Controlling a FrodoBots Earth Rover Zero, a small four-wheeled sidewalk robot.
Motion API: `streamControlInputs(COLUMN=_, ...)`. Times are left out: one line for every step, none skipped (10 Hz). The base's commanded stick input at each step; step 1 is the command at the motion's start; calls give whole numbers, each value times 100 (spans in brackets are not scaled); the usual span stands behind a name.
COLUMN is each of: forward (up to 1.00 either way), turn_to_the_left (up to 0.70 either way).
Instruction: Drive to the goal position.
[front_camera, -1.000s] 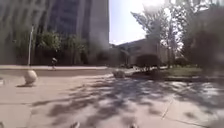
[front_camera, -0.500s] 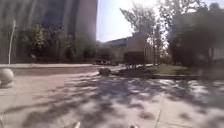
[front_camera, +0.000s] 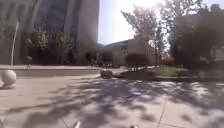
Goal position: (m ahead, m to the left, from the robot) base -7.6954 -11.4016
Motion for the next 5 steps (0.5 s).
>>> streamControlInputs(forward=45, turn_to_the_left=-45)
streamControlInputs(forward=44, turn_to_the_left=-44)
streamControlInputs(forward=52, turn_to_the_left=-52)
streamControlInputs(forward=54, turn_to_the_left=-54)
streamControlInputs(forward=61, turn_to_the_left=-36)
